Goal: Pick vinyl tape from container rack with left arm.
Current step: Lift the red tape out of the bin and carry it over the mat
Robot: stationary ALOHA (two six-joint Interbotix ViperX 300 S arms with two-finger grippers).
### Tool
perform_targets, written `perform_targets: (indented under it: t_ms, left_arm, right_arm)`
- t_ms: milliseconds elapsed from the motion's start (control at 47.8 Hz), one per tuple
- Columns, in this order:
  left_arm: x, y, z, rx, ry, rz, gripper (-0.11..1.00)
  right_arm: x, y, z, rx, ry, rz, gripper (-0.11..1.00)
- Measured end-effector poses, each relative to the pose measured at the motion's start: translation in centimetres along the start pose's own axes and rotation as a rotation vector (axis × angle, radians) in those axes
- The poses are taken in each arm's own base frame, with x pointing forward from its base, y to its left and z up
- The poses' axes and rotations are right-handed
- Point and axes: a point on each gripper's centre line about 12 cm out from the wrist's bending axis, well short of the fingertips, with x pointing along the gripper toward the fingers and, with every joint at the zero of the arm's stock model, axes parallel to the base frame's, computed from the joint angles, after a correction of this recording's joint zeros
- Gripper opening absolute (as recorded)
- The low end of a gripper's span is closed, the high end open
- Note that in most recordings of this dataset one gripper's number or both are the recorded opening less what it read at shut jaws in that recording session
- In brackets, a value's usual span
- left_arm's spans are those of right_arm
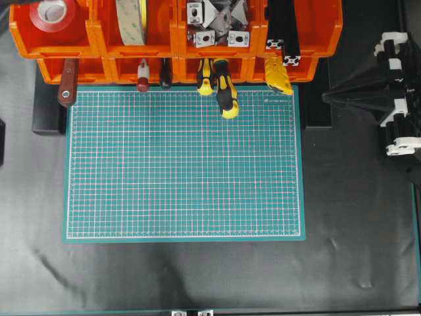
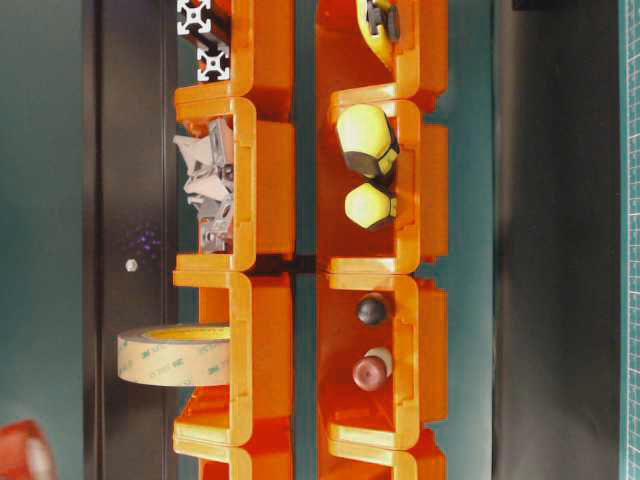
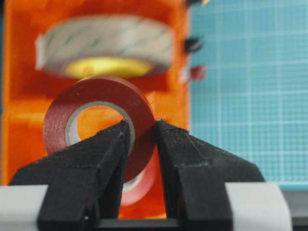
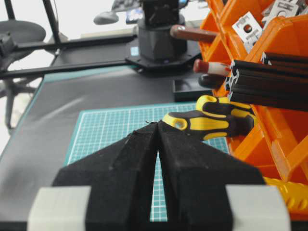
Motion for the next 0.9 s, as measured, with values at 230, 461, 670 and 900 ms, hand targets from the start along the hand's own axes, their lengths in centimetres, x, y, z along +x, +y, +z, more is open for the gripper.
perform_targets:
  t_ms: [230,461,670,900]
  left_arm:
    - [0.8,-5.7,2.0,0.062,-0.153,-0.121,0.19]
    - [9.5,-12.8,1.5,0.107,-0.151,-0.234,0.19]
    - [15.8,-15.4,-0.3,0.144,-0.101,-0.255,0.19]
    - [22.9,-17.7,-4.4,0.16,0.061,-0.271,0.19]
  right_arm:
    - [0.0,0.0,0.0,0.002,-0.002,0.0,0.0]
    - [0.0,0.0,0.1,0.002,-0.003,0.0,0.0]
    - [-0.2,0.0,0.2,0.002,-0.014,0.001,0.0]
    - [-0.4,-0.1,0.4,0.001,-0.025,-0.004,0.0]
